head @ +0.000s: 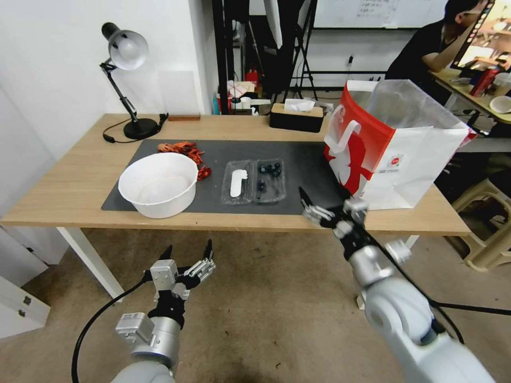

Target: Close the takeout container lid, then place the container into the takeout bag.

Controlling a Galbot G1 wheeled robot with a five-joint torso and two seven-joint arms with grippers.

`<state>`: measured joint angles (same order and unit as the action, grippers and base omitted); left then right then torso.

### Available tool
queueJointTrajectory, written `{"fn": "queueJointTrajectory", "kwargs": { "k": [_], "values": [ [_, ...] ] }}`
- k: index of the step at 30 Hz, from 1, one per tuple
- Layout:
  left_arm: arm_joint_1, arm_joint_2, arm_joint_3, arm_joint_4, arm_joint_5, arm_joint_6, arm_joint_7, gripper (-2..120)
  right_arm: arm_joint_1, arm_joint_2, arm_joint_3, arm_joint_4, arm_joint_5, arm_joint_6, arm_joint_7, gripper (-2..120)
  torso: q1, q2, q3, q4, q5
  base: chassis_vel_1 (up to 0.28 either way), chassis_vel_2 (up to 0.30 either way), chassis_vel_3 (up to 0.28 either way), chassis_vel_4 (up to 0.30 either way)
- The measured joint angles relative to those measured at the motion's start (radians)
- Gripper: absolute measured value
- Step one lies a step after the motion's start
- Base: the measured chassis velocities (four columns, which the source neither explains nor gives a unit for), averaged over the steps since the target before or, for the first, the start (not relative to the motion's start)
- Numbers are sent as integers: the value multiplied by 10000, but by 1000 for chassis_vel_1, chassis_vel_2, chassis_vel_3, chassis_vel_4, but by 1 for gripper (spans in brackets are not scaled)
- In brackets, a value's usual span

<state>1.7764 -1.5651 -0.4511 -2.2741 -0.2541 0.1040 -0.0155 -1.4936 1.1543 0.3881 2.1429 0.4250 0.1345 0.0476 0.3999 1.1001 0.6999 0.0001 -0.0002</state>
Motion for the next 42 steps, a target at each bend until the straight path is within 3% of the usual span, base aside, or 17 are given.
{"fn": "queueJointTrajectory", "kwargs": {
  "k": [12,14,19,22,23,25,32,36,39,42],
  "values": [
    [-162,288,234,-61,-571,-75,-172,100,-2651,1516,186,104,-1327,2043,-429,100,-2,1,-1,-3,-1,0,0,0,0],
    [-183,387,262,-328,-1409,-10,-333,100,-3041,1754,66,-80,-1426,2652,-633,100,0,-1,0,-1,1,0,0,0,0],
    [-264,473,312,-742,-2611,219,-626,100,-2969,1586,-41,-263,-1259,2772,-735,100,0,-1,0,3,4,0,0,0,0],
    [-695,682,620,-947,-4026,682,-1231,100,-2979,1464,32,-336,-1188,2771,-802,100,1,-2,1,-3,0,0,0,0,0],
    [-695,682,620,-947,-4026,682,-1231,100,-2979,1464,32,-336,-1188,2771,-802,100,1,-2,1,-3,0,0,0,0,0],
    [-1145,925,915,-939,-5282,965,-1968,100,-3011,1433,88,-418,-1210,2777,-802,100,2,-1,1,2,3,0,0,0,0],
    [-2536,1669,1607,77,-7345,644,-2979,100,-3178,1485,107,-367,-1494,2802,-804,100,1,-2,2,0,0,0,0,0,0],
    [-3301,1744,1735,447,-8315,411,-3264,100,-3210,1484,108,-276,-1603,2756,-804,100,2,-2,2,-1,0,0,0,0,0],
    [-4245,1726,1954,941,-9627,349,-3719,100,-3261,1493,86,-228,-1786,2680,-787,100,2,-2,1,-1,1,0,0,0,0],
    [-4653,1659,2105,1285,-9900,230,-3923,100,-3282,1527,66,-215,-1889,2667,-779,100,2,-2,2,-1,2,0,0,0,0]
  ]
}}
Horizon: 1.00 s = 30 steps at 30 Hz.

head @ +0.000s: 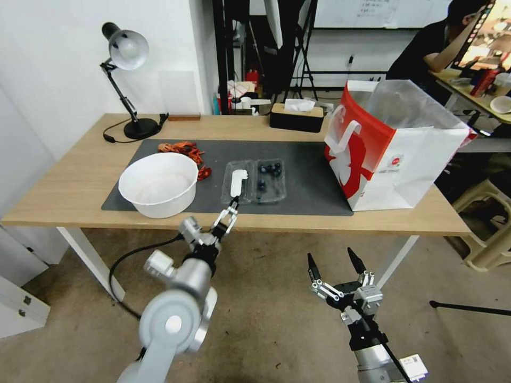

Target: Close the takeout container lid, then place the container into the takeout bag.

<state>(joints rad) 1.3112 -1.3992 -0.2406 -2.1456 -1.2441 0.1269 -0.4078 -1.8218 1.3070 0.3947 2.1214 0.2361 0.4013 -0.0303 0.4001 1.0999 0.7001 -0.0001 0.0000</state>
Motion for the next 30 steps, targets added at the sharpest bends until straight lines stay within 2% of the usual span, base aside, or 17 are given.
{"fn": "queueJointTrajectory", "kwargs": {
  "k": [15,30],
  "values": [
    [-1604,-364,632,1124,-686,-10,-857,100,-9,197,-30,45,-334,-54,76,100,0,0,-1,1,0,0,0,0,0],
    [-2253,-552,982,1793,-726,73,-1090,100,53,325,-37,-39,-366,-58,91,100,0,0,-2,0,0,0,0,0,0]
  ]
}}
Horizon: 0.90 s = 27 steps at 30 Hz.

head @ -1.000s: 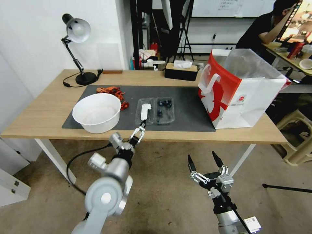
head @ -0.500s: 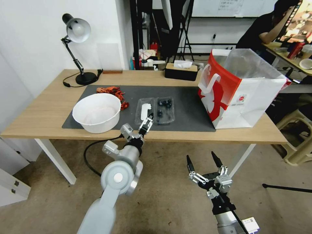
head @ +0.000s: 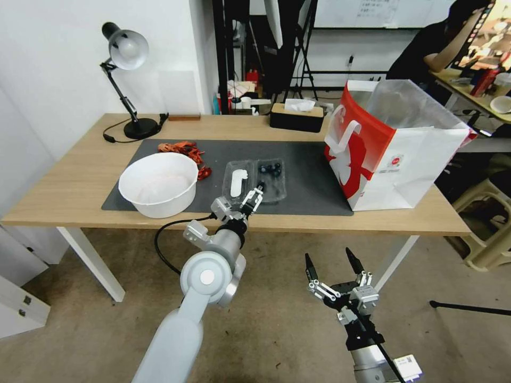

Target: Close the takeout container lid, then place the container into the takeout bag.

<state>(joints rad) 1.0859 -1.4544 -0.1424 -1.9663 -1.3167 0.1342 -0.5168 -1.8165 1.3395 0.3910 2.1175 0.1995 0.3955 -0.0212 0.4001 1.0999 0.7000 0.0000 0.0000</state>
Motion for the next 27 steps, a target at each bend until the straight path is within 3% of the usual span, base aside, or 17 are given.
{"fn": "queueJointTrajectory", "kwargs": {
  "k": [27],
  "values": [
    [-575,-117,-11,845,3,-123,-403,100,49,16,6,-231,6,125,20,100,-2,0,0,0,-1,0,0,0,0]
  ]
}}
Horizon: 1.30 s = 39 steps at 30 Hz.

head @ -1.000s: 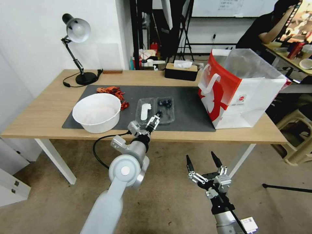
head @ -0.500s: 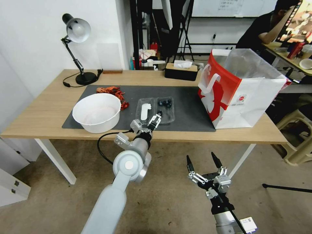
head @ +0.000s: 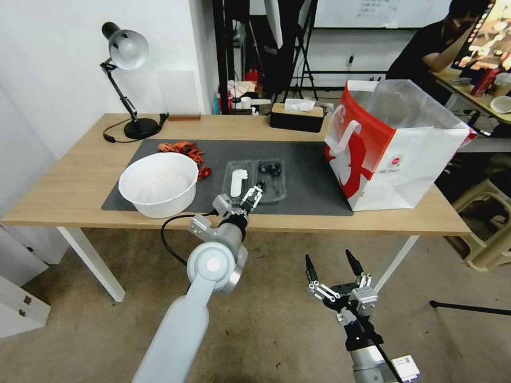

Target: Close the takeout container lid, then place the container into the takeout bag.

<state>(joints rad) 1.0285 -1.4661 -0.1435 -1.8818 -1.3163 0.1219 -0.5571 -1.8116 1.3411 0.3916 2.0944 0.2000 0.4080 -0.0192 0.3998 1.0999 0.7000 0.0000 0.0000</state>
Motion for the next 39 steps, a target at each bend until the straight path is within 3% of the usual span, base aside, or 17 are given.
{"fn": "queueJointTrajectory", "kwargs": {
  "k": [30,36,39],
  "values": [
    [-564,-185,-184,788,-194,-294,115,100,-226,204,-126,-52,-297,265,-89,100,-2,3,-3,-1,1,0,0,0,0],
    [-570,-197,-179,845,-32,-461,331,100,-245,243,-160,-61,-349,271,-128,100,2,-1,1,-2,-2,0,0,0,0],
    [-454,-120,-53,869,486,-688,845,100,-267,269,-177,-65,-375,294,-140,100,6,-4,4,3,0,0,0,0,0]
  ]
}}
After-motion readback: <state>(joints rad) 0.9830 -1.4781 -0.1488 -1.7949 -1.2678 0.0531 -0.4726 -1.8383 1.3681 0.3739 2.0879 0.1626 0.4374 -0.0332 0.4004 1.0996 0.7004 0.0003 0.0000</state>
